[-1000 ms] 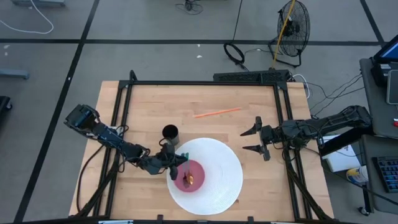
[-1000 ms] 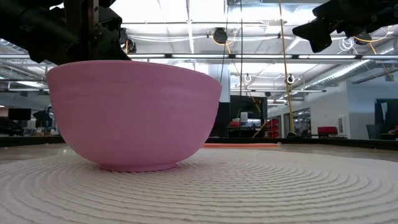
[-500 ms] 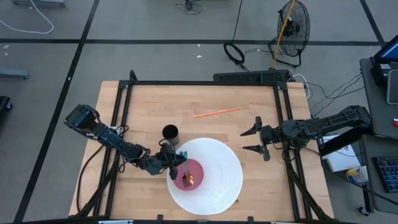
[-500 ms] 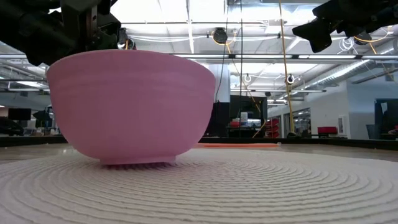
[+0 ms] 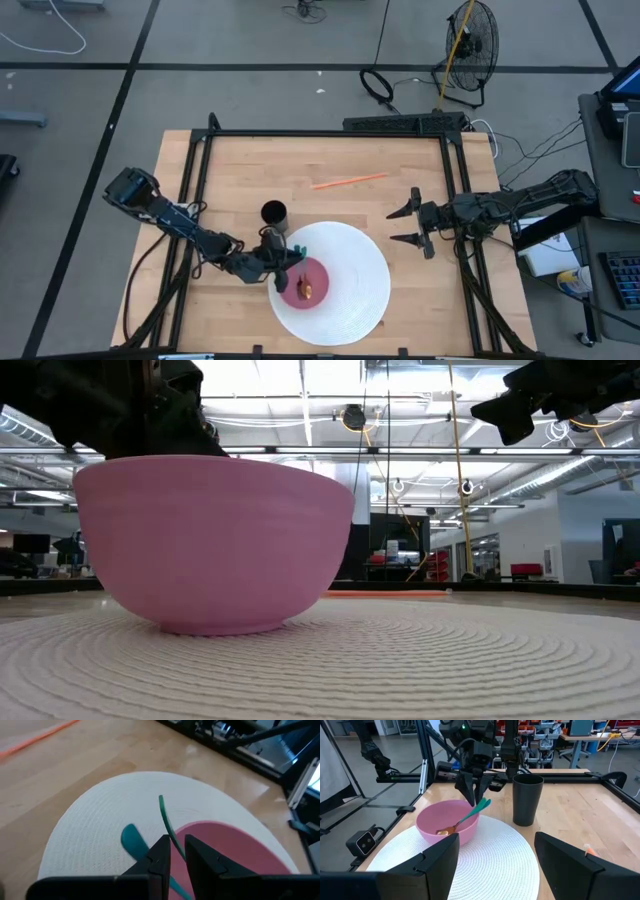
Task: Pick & Place Utensil
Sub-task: Put the green spoon in the pink bowl, then put the black cup on the white table mat at the right of the pink bowl
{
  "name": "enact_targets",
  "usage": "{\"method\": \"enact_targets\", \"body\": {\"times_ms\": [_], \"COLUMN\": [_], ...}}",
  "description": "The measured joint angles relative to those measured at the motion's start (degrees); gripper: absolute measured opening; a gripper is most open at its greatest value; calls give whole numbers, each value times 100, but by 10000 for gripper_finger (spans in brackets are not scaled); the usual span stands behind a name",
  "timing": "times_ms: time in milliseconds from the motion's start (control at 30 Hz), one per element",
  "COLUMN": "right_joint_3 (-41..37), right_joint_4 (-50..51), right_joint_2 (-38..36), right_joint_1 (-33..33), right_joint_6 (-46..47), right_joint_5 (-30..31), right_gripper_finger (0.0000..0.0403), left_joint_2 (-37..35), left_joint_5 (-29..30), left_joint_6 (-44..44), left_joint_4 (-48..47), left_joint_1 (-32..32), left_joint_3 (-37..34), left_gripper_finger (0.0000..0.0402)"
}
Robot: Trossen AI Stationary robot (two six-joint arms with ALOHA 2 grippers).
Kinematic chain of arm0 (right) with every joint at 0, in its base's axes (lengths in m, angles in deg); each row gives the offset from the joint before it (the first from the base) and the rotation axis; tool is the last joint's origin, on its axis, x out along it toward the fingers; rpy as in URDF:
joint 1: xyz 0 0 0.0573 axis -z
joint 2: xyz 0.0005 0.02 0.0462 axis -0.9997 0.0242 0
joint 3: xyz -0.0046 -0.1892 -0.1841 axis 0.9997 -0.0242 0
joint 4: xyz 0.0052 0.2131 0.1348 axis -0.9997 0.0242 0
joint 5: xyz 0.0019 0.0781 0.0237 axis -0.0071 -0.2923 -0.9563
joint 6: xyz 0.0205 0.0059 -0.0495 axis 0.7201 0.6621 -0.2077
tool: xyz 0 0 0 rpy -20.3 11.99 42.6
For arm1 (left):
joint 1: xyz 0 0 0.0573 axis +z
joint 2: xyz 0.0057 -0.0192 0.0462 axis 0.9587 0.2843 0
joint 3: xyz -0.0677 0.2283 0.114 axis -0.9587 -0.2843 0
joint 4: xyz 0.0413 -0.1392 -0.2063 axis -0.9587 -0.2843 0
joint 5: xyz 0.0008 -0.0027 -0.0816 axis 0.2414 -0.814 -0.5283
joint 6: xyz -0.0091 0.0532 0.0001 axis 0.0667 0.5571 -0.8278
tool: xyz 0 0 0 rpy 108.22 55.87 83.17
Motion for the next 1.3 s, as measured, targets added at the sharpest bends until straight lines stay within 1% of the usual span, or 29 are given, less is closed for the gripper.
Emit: {"method": "enact_targets", "body": {"times_ms": [167,300,467,700,900,1000,1133,1300], "right_joint_3": [0,0,0,0,0,0,0,0], "right_joint_4": [68,99,103,101,117,123,129,213], "right_joint_2": [0,2,2,0,1,2,2,9], "right_joint_1": [-1,-1,-1,-1,-1,-1,-1,1], "right_joint_6": [66,104,107,106,106,107,106,107], "right_joint_5": [-1,-1,-1,-1,-1,-1,-1,1], "right_gripper_finger": [254,254,254,254,254,254,254,254], "left_joint_2": [-23,-25,-25,-159,-704,-1109,-1642,-2196], "left_joint_5": [0,-4,-12,-1,17,197,622,861], "left_joint_6": [-15,108,64,235,844,1127,1075,781], "left_joint_4": [-394,-442,-930,-955,-1103,-1444,-2319,-3140], "left_joint_1": [-10,-44,-48,-52,-137,-219,-322,-349], "left_joint_3": [165,276,441,470,470,472,472,472], "left_gripper_finger": [61,61,61,61,61,61,60,60]}}
